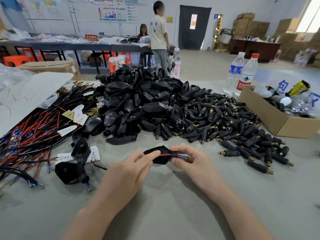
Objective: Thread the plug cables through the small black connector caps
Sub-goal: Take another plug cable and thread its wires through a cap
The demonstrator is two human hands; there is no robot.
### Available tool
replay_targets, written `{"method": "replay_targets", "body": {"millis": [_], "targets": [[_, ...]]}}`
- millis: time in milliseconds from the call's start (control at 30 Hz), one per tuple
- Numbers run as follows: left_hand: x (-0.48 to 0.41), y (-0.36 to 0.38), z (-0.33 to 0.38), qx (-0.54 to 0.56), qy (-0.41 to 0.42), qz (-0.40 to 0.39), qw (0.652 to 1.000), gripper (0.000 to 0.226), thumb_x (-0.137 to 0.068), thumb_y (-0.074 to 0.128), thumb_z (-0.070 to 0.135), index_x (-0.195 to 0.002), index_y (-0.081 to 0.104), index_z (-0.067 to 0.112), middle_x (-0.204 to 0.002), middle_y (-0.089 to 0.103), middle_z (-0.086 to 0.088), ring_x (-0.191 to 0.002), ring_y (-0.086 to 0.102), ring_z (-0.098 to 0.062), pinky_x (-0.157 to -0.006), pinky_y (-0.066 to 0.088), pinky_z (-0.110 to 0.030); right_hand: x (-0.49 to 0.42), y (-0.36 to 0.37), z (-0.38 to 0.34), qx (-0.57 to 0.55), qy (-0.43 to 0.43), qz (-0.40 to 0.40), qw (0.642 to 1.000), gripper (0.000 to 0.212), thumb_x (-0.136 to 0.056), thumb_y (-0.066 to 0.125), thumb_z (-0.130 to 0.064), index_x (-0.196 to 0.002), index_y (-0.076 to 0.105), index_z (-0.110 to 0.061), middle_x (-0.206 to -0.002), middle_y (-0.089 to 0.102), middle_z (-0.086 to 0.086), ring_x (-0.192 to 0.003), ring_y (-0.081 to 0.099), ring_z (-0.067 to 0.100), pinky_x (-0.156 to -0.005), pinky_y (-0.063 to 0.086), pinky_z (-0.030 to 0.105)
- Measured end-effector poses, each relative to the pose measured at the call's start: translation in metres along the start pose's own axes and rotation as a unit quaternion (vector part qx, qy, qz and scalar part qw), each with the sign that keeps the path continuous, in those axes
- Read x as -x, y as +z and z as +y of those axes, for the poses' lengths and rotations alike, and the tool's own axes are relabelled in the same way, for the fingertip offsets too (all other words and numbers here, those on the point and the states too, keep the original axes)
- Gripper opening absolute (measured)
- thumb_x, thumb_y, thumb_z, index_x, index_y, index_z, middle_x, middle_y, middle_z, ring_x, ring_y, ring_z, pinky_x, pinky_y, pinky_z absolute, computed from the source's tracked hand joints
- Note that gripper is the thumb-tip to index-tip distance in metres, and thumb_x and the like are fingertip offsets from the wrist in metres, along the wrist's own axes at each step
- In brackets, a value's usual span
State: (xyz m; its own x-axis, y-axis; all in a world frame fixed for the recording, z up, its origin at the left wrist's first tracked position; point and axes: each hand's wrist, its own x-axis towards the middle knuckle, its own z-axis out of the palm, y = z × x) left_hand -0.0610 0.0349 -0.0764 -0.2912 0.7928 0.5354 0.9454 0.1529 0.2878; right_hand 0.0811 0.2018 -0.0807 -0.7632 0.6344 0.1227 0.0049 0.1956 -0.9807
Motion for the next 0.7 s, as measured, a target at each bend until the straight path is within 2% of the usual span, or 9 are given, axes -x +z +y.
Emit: {"method": "replay_targets", "body": {"millis": [167,267,333,433,500,600,700], "targets": [[0.002,0.006,0.0,0.007,-0.003,0.019,1.0,0.03,-0.098,0.047,0.032,-0.12,0.067,0.027,-0.086,0.053,0.015,-0.063,0.032,0.002,-0.046,0.04,-0.02,0.001,0.002,-0.002,0.005,-0.001,-0.017,1.0,0.031,-0.09,0.071,-0.007,-0.107,0.073,-0.033,-0.1,0.076,-0.008,-0.093,0.07,0.005,-0.083,0.05,0.014],[0.0,0.006,-0.001,0.016,-0.026,0.035,0.999,0.028,-0.097,0.047,0.032,-0.113,0.069,0.027,-0.094,0.057,0.014,-0.072,0.048,0.003,-0.052,0.049,-0.025,0.002,0.004,-0.002,-0.049,0.008,-0.032,0.998,0.03,-0.095,0.062,0.0,-0.112,0.071,-0.023,-0.102,0.077,-0.004,-0.091,0.072,0.007,-0.082,0.052,0.015],[0.0,0.005,0.0,0.025,-0.034,0.033,0.999,0.032,-0.096,0.047,0.037,-0.116,0.068,0.024,-0.103,0.058,0.012,-0.086,0.06,-0.006,-0.063,0.052,-0.028,0.003,0.006,-0.002,-0.082,0.019,-0.04,0.996,0.027,-0.097,0.058,0.002,-0.111,0.071,-0.016,-0.098,0.078,0.002,-0.088,0.074,0.01,-0.079,0.053,0.015],[0.002,0.004,0.001,0.048,-0.048,-0.024,0.997,0.055,-0.091,0.049,0.056,-0.134,0.058,0.023,-0.124,0.055,0.01,-0.109,0.055,-0.009,-0.091,0.047,-0.028,0.003,0.007,-0.001,-0.085,0.019,-0.046,0.995,0.025,-0.097,0.058,0.002,-0.106,0.074,-0.016,-0.095,0.078,0.007,-0.087,0.074,0.012,-0.078,0.054,0.016],[0.002,0.004,0.001,0.044,-0.041,-0.063,0.996,0.068,-0.087,0.051,0.063,-0.142,0.05,0.023,-0.131,0.056,0.011,-0.118,0.052,-0.009,-0.1,0.042,-0.029,0.004,0.006,-0.001,-0.074,0.017,-0.05,0.996,0.026,-0.096,0.059,0.001,-0.102,0.076,-0.019,-0.094,0.078,0.004,-0.086,0.074,0.012,-0.078,0.054,0.017],[0.002,0.005,0.0,0.025,-0.031,-0.07,0.997,0.061,-0.09,0.066,0.048,-0.142,0.051,0.021,-0.124,0.063,0.011,-0.115,0.057,-0.011,-0.099,0.04,-0.03,0.002,0.003,0.002,-0.058,0.02,-0.047,0.997,0.027,-0.097,0.058,0.0,-0.1,0.077,-0.019,-0.094,0.078,0.002,-0.088,0.073,0.011,-0.078,0.054,0.017],[0.003,0.004,-0.001,0.003,-0.047,-0.053,0.998,0.056,-0.088,0.073,0.034,-0.138,0.056,0.016,-0.118,0.067,0.007,-0.11,0.061,-0.014,-0.097,0.043,-0.031,-0.002,-0.005,0.003,-0.058,0.024,-0.017,0.998,0.027,-0.099,0.055,0.002,-0.101,0.075,-0.015,-0.092,0.078,0.002,-0.086,0.074,0.012,-0.075,0.055,0.017]]}}
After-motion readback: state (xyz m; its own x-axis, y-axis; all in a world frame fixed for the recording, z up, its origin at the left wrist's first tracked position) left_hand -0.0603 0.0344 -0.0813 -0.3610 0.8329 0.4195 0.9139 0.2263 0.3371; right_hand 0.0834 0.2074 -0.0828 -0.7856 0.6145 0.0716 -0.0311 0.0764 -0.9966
